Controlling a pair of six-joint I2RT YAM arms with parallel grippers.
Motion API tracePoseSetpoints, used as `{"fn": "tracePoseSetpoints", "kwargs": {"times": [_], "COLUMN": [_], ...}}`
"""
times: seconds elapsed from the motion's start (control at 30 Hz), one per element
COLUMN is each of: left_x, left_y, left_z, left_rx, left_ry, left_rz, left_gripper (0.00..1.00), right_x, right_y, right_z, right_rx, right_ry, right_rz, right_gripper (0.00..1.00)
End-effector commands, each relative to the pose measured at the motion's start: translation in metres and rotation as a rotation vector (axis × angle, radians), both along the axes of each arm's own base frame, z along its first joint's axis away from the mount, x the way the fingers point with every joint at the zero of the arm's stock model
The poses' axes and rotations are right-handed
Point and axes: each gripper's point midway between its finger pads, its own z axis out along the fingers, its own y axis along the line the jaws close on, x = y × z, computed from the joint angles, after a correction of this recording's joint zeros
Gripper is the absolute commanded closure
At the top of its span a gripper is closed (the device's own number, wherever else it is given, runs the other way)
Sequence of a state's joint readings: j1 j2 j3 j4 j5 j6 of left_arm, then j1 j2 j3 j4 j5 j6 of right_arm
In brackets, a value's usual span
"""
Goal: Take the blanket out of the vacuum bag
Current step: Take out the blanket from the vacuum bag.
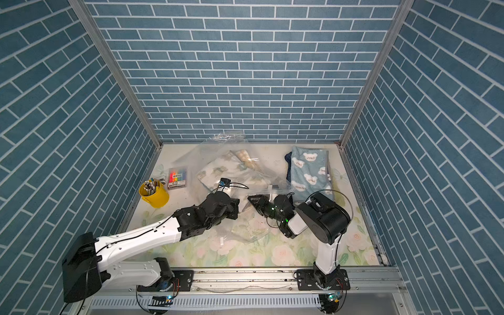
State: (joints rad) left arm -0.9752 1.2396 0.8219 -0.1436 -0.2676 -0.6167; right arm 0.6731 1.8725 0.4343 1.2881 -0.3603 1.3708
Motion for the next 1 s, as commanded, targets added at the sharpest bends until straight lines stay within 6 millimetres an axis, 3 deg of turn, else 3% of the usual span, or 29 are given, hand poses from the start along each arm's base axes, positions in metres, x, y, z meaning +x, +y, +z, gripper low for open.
{"fn": "tracePoseSetpoints", "kwargs": {"times": [0.0, 0.13, 0.33, 0.53, 0.63, 0.8, 0.97], "left_x": [0.003, 0.003, 0.004, 0.004, 0.005, 0.007, 0.008], "left_y": [-0.001, -0.002, -0.004, -0.004, -0.004, -0.005, -0.007], "left_z": [0.006, 0.005, 0.002, 0.003, 0.002, 0.005, 0.008], "left_rx": [-0.001, -0.002, -0.001, 0.002, 0.008, 0.017, 0.011], "left_ry": [-0.019, -0.018, -0.012, -0.015, -0.015, -0.021, -0.025], "left_rz": [0.009, 0.009, 0.006, 0.008, 0.01, 0.011, 0.01], "left_gripper": [0.89, 0.89, 0.89, 0.89, 0.89, 0.89, 0.89], "right_x": [0.0, 0.003, 0.013, 0.006, -0.005, -0.014, -0.013], "right_y": [0.0, 0.002, 0.013, 0.016, 0.022, 0.03, 0.033], "right_z": [0.001, -0.003, -0.003, 0.016, 0.027, 0.054, 0.08], "right_rx": [0.04, 0.043, 0.057, 0.117, 0.116, 0.14, 0.178], "right_ry": [-0.003, -0.001, -0.011, -0.05, -0.073, -0.116, -0.147], "right_rz": [0.005, 0.007, 0.028, 0.045, 0.073, 0.102, 0.11], "right_gripper": [0.5, 0.44, 0.45, 0.79, 0.91, 0.99, 1.0]}}
